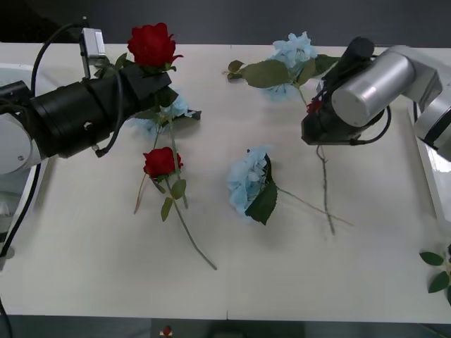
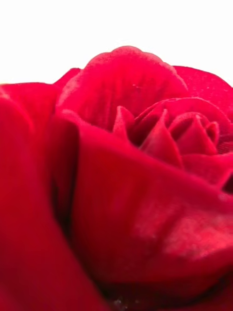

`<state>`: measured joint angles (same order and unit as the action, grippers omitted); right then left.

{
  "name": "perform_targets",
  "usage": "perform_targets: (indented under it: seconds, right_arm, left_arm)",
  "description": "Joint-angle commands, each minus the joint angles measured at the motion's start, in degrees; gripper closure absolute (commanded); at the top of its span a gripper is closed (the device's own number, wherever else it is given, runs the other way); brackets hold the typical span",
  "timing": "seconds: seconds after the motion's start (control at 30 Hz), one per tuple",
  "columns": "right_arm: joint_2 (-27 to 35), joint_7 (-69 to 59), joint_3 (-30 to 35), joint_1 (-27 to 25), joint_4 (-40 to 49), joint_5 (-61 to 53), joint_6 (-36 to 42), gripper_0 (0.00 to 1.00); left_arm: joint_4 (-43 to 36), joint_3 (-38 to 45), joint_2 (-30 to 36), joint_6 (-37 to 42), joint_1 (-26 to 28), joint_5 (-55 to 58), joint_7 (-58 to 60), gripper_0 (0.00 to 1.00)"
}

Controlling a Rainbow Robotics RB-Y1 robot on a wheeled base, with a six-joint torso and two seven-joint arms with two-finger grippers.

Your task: Put the red flowers into the right box and the blue flowers into the left box

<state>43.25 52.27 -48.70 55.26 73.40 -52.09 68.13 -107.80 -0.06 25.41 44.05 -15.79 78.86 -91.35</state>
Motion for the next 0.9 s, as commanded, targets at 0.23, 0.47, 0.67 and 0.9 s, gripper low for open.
perform_targets:
  seconds: [0.23, 0.47, 0.67, 0.9]
  right_arm:
    - [3.4, 12.3, -1.8, 1.1, -9.4, -2.3, -7.4, 0.39]
    - [3.8, 17.8, -5.0, 1.0, -11.5, -2.6, -12.1, 0.13]
    - [8.4, 25.4, -4.6, 1.0, -7.5, -11.5, -12.2, 0.08]
    - [17.2, 31.8, 2.1, -4.7, 6.4, -26.4, -12.7, 0.09]
  left_arm:
    - [-1.6, -0.2, -5.0, -0.5, -3.2, 5.3, -2.6, 1.00]
    - [-1.6, -0.1, -6.0, -0.4, -3.6, 5.3, -2.7, 1.00]
    - [-1.6, -0.1, -6.0, -0.5, -3.9, 6.0, -2.6, 1.00]
    - [-1.6, -0.2, -6.0, -0.5, -4.0, 6.1, -2.6, 1.00]
